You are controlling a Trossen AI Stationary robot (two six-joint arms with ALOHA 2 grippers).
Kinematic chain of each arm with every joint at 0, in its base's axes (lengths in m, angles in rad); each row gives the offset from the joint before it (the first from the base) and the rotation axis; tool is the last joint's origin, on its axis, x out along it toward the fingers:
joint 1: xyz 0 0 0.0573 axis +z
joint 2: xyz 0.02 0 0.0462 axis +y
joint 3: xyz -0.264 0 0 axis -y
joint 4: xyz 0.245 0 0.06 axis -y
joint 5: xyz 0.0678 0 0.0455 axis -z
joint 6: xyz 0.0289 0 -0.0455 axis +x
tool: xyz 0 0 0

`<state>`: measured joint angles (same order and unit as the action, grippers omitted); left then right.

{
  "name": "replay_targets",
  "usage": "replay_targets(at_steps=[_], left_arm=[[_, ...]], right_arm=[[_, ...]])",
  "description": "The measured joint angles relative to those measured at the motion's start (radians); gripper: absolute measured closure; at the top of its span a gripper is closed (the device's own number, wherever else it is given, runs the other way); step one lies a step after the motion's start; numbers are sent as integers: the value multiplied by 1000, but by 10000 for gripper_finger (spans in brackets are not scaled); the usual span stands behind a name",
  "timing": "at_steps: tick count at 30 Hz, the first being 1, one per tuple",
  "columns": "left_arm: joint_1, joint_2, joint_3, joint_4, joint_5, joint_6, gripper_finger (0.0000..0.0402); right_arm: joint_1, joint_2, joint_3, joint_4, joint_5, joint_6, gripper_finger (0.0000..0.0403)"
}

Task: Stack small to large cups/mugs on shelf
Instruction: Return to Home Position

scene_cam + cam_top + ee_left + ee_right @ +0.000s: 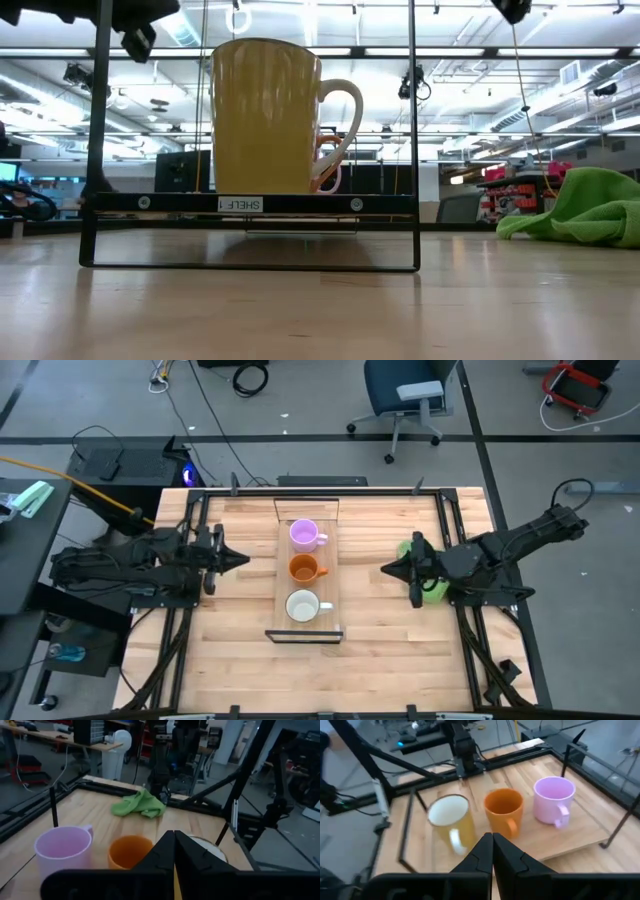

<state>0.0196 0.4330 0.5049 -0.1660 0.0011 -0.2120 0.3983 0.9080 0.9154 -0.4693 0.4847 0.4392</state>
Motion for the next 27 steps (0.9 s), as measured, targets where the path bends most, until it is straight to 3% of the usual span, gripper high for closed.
replay_targets(at_steps=[9, 18, 27], left_arm=[[0, -16, 0, -50, -1, 41, 374], [0, -121, -5, -70, -1, 66, 375], [0, -291, -121, -13, -7, 42, 378]], right_arm=[[63, -36, -16, 56, 2, 64, 389], [204, -120, -198, 437, 5, -46, 389], [262, -227, -409, 758, 5, -125, 389]])
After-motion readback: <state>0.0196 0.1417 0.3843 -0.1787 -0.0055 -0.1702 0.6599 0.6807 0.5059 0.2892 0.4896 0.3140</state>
